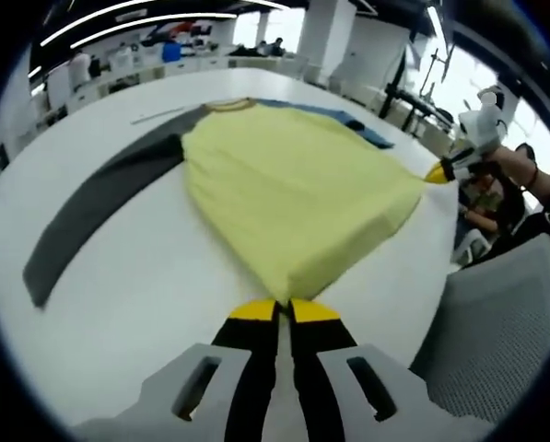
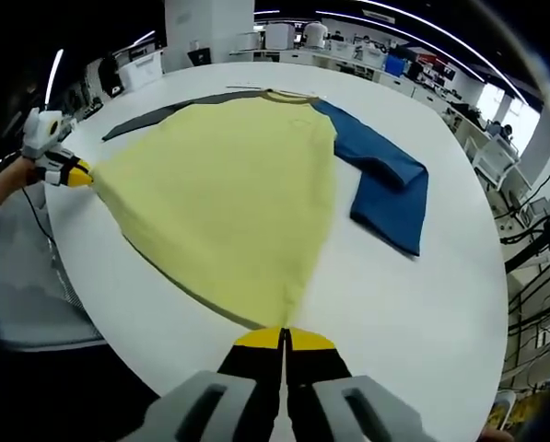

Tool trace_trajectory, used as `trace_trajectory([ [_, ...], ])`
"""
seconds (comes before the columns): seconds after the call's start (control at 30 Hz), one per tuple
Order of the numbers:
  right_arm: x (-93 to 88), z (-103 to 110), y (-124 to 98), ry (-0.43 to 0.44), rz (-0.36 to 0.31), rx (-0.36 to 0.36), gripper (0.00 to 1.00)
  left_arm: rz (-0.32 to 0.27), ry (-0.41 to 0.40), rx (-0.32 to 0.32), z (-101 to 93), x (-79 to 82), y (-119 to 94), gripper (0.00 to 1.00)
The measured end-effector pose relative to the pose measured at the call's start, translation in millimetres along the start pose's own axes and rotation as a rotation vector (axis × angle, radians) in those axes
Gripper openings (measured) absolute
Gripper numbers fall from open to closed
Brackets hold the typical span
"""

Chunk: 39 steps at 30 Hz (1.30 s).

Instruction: Fold the garment on the visible template until the final outline fits inside the template.

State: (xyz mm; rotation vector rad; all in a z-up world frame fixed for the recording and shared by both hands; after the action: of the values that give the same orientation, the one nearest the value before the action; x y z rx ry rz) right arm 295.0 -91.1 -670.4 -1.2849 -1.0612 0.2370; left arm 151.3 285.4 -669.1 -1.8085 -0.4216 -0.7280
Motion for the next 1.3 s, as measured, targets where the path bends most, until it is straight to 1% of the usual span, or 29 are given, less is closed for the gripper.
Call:
trace_trajectory([
  [0.1, 0.4, 0, -2, -0.001, -0.007, 0.001, 0.00, 0.014, -0.041, 0.003, -1.3, -0.5, -2, 0.01],
  [0.13, 0.3, -1, -2, -0.001, -0.009, 0.001, 0.00, 0.045, -0.095, 0.010, -2.0, -3.1, -2, 0.01],
  [0.17, 0.1, -1, -2, 0.001, -0.011, 0.002, 0.00, 0.063, -0.116, 0.008, -2.2, -3.9, -2, 0.01],
  [0.2, -0.3, -1, -2, 0.003, -0.012, 0.002, 0.00, 0.048, -0.100, 0.006, -1.1, -1.4, -1, 0.01],
  [0.23, -0.5, -1, -2, 0.004, -0.014, 0.002, 0.00, 0.050, -0.103, 0.009, -0.6, -1.0, -1, 0.01],
  [0.27, -1.0, 0, -1, 0.005, -0.017, 0.004, 0.00, 0.087, -0.136, 0.034, 1.3, -3.7, 0, 0.01],
  [0.3, -1.8, 0, -1, 0.006, -0.019, 0.004, 0.00, 0.122, -0.159, 0.035, 0.8, -6.1, 0, 0.00],
  [0.37, -2.9, 0, 0, 0.007, -0.018, 0.005, 0.00, 0.116, -0.131, 0.032, 0.6, -3.4, 4, 0.00],
  [0.43, -3.2, 0, 0, 0.011, -0.021, 0.006, 0.00, 0.134, -0.129, 0.040, 0.8, -3.9, 5, 0.00],
  [0.63, -3.9, 0, 2, 0.015, -0.020, 0.008, 0.00, 0.158, -0.115, 0.052, 0.7, -7.5, 6, 0.00],
  [0.67, -4.1, 0, 2, 0.017, -0.020, 0.008, 0.00, 0.155, -0.128, 0.065, 1.5, -8.0, 6, 0.00],
  [0.77, -4.5, 0, 3, 0.016, -0.019, 0.009, 0.00, 0.148, -0.150, 0.067, 1.7, -9.2, 6, 0.00],
  [0.9, -4.2, 0, 1, 0.022, -0.021, 0.011, 0.00, 0.157, -0.164, 0.062, 1.0, -9.2, 4, 0.00],
  [0.97, 0.4, -3, -5, 0.032, -0.040, 0.003, 0.00, 0.150, -0.169, 0.061, 0.4, -3.1, -1, 0.00],
  [1.03, 8.6, -5, -12, 0.034, -0.080, -0.007, 0.00, 0.153, -0.185, 0.053, -0.6, 1.3, -5, 0.00],
  [1.1, 13.4, -8, -17, 0.034, -0.093, -0.015, 0.00, 0.130, -0.177, 0.052, -0.5, 7.6, -8, 0.00],
  [1.17, 16.6, -10, -19, 0.034, -0.099, -0.017, 0.00, 0.123, -0.183, 0.049, -0.4, 11.7, -11, 0.00],
  [1.27, 19.7, -11, -21, 0.036, -0.104, -0.017, 0.00, 0.118, -0.180, 0.044, -3.0, 15.4, -12, 0.00],
  [1.3, 19.7, -10, -21, 0.036, -0.102, -0.016, 0.00, 0.133, -0.186, 0.045, -3.4, 13.5, -12, 0.00],
])
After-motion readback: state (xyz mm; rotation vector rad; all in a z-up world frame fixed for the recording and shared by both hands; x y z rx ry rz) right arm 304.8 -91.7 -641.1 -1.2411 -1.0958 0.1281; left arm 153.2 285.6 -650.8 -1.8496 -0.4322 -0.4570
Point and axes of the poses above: the point that each gripper's makers call its tool centre point, and the gripper's own axes: y roughly forward along the fingers, z roughly to its left, x roughly out of its top, the point moved 6 cm from there along -y, roughly backward along the fingers, and after that the axes turned 3 degrees about -x, right-handed, at the moved point
